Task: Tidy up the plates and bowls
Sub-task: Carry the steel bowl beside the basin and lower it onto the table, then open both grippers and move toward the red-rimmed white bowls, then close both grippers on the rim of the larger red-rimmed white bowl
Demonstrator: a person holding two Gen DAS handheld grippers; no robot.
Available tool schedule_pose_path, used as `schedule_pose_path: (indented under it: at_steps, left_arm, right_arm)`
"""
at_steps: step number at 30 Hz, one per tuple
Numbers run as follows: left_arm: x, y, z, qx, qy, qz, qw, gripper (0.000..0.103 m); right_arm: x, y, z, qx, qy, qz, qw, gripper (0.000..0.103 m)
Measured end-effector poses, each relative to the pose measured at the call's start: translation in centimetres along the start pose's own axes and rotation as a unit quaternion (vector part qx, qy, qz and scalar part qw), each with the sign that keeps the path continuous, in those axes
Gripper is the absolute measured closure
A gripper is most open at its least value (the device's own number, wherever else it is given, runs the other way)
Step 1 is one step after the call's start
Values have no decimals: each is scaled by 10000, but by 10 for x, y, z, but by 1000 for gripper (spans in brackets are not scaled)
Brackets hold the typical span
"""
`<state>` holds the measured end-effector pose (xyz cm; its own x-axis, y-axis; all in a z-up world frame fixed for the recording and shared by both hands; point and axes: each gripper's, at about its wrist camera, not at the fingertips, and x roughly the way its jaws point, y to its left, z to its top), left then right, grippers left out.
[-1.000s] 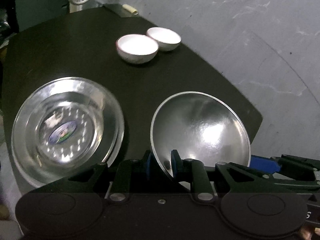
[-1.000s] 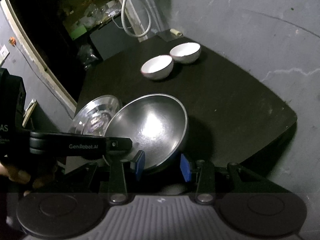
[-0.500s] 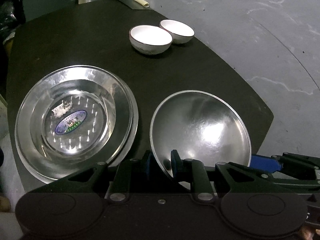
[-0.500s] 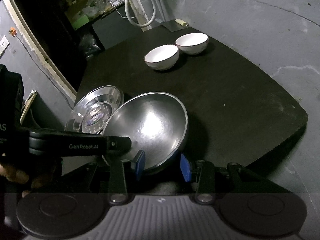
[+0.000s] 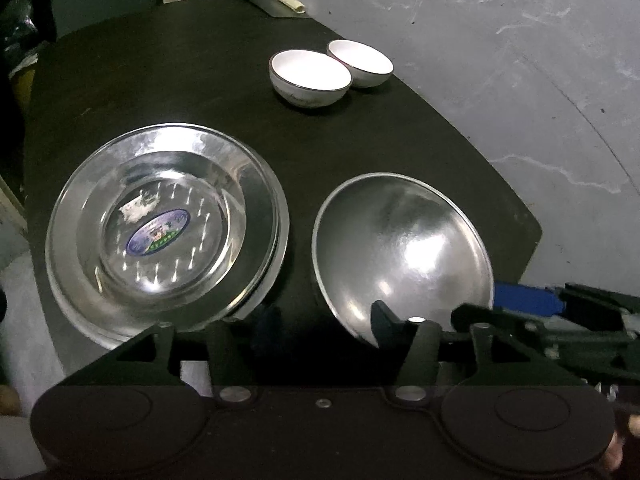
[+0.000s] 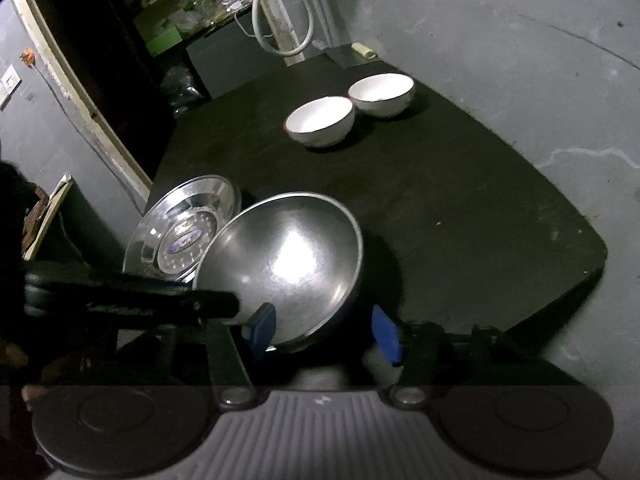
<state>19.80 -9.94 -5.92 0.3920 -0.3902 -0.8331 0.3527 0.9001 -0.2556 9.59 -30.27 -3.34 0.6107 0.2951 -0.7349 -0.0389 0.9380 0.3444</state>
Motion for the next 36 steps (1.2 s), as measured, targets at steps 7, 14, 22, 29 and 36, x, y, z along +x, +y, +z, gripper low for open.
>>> schedule_pose_path:
  at_steps: [7, 14, 22, 29, 36]
  left_arm:
    - [-29, 4, -1, -61, -386, -189, 9991, 19]
    - [-41, 13, 18, -376, -984, 198, 9942, 1]
    - [-27, 33, 45, -927, -1069, 588, 9882, 1]
    - [-8, 42, 87, -1115, -1198, 897, 9824, 1]
    - [26, 41, 136, -1081, -1268, 1349, 9767, 1]
  right_arm:
    - [-8, -8, 8, 107, -150, -108, 9998, 19]
    - [-1, -13, 26, 81, -223, -140, 9996, 0]
    - [25, -23, 58, 3, -155, -89, 9998, 0]
    - [59, -37, 95, -7, -218, 100, 9997, 0]
    - [97, -53, 136, 28, -367, 368, 9986, 0]
